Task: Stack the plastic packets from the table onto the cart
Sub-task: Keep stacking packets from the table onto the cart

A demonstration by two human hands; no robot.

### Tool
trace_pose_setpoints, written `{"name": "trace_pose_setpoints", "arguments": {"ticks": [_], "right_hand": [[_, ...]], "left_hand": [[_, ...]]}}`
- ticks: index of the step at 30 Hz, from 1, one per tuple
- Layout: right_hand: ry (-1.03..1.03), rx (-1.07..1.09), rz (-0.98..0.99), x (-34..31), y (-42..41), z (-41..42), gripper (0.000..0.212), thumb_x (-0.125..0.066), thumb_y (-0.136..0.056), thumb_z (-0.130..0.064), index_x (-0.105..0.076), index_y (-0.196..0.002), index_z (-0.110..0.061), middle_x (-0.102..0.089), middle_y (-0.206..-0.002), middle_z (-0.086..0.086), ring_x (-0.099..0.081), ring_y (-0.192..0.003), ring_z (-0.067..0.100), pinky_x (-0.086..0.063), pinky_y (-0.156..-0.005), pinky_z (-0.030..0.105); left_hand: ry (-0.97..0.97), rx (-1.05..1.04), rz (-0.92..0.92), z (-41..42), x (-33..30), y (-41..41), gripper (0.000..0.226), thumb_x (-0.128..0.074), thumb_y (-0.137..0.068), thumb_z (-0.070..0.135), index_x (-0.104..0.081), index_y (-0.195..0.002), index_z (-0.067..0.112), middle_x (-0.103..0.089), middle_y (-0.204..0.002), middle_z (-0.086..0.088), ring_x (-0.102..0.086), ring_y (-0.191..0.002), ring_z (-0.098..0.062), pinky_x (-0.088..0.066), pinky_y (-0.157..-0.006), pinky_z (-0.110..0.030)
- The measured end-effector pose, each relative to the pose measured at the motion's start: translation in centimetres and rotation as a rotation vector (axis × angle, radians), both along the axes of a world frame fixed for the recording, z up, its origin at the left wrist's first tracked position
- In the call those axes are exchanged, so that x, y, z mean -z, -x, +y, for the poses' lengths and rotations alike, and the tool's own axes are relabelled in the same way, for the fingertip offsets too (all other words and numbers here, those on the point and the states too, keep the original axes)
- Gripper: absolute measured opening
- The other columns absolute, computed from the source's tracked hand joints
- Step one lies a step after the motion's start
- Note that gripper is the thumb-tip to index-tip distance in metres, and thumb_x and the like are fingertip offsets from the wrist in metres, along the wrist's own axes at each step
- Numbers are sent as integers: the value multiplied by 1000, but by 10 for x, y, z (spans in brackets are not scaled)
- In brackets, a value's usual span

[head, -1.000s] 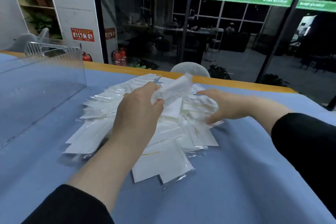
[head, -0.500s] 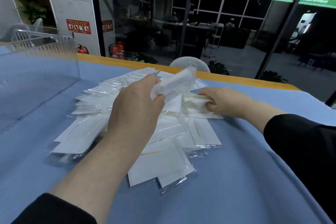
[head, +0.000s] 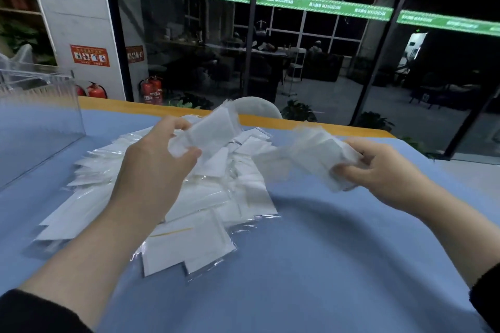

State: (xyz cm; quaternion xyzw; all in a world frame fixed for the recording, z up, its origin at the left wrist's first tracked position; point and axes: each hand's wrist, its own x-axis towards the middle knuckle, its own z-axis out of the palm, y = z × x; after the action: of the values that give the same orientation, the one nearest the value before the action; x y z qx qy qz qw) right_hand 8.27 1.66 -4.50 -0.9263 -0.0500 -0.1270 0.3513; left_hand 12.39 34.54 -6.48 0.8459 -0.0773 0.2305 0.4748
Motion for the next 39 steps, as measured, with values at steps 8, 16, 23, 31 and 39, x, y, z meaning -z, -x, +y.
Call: {"name": "trace_pose_setpoints", "arguments": {"ticks": [8, 16, 23, 31, 39], "right_hand": [[-11, -123, 83, 4, 43, -22, 17, -69, -92, -13, -68, -84, -29, -61, -73, -3, -50, -64, 11, -39, -62, 32], [-78, 19, 24, 21, 37, -56, 9, -70, -91, -17, -69, -86, -23, -65, -73, -5, -54, -63, 4, -41, -60, 18], [-132, -25, 57, 32, 31, -53, 15, -68, -94, -16, -68, -84, -28, -63, -69, -13, -54, -64, 6, -42, -61, 18], [-261, 265, -238, 12, 35, -58, 20, -62, -95, -15, -62, -102, -34, -66, -90, -4, -59, -75, 17, -47, -65, 33], [-96, -123, 88, 19, 43, -29, 45, -44, -98, 0, -69, -87, -36, -67, -80, -10, -55, -72, 10, -44, -65, 16]], "left_hand": [[-117, 312, 93, -85, -15, 27, 25, -72, -84, 15, -63, -92, 37, -66, -87, 6, -48, -52, -7, -41, -51, -25], [-75, 475, 247, -108, 14, 24, 8, -63, -98, 34, -71, -101, 36, -72, -98, 15, -66, -92, -11, -51, -87, -31], [-198, 435, 217, -115, 24, 27, 27, -76, -88, 31, -60, -105, 44, -64, -111, 24, -52, -101, 14, -35, -75, 2], [-111, 526, 195, -106, 18, 29, 26, -80, -84, 17, -72, -89, 40, -68, -96, 26, -60, -90, 7, -40, -77, -11], [-56, 452, 157, -120, 27, 30, 52, -88, -75, 26, -53, -105, 52, -54, -102, 20, -53, -95, 4, -37, -73, -4]]}}
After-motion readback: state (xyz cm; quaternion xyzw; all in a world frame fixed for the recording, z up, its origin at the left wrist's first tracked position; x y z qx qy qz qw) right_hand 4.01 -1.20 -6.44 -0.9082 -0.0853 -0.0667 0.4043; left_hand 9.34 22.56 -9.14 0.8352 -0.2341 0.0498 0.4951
